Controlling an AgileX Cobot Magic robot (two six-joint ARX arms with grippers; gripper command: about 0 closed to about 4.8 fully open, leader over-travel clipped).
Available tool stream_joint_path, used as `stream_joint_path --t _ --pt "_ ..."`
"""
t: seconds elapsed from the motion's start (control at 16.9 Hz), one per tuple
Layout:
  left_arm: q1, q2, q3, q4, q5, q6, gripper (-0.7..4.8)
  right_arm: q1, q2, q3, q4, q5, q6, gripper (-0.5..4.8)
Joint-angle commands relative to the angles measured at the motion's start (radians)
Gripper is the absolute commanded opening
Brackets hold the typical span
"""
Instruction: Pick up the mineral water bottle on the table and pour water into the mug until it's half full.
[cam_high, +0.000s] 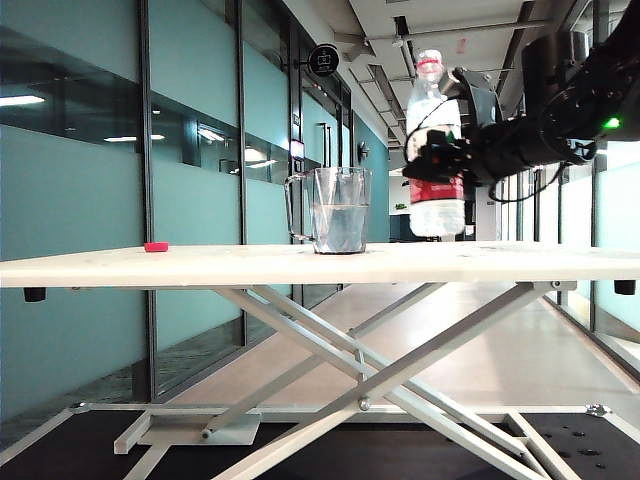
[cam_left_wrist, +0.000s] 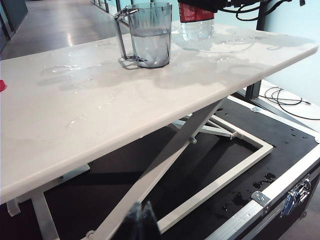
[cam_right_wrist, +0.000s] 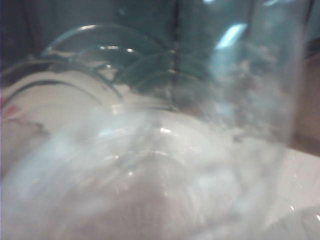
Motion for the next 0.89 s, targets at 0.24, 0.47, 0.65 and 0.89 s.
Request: stream_joint_path --t 0.24,0.47,0.65,0.89 --pt "0.0 0.0 0.002 0.001 0.035 0.009 -0.05 -0.002 -0.009 0.006 -0.086 -0.005 -0.066 4.79" --pt "0.0 0.0 0.002 -0.014 0.071 0.023 -0.05 -0.003 -0.016 0.006 -0.155 -0.037 -0.067 4.79" --pt "0.001 0.0 0.002 -0.014 0.071 0.023 -0.05 -0.021 -0.043 0.006 -0.241 -0.079 -0.079 4.79" --pt "0.001 0.0 0.002 -0.014 0.07 0.046 -0.05 -0.035 -0.122 -0.022 -0.305 -0.107 -0.121 4.79"
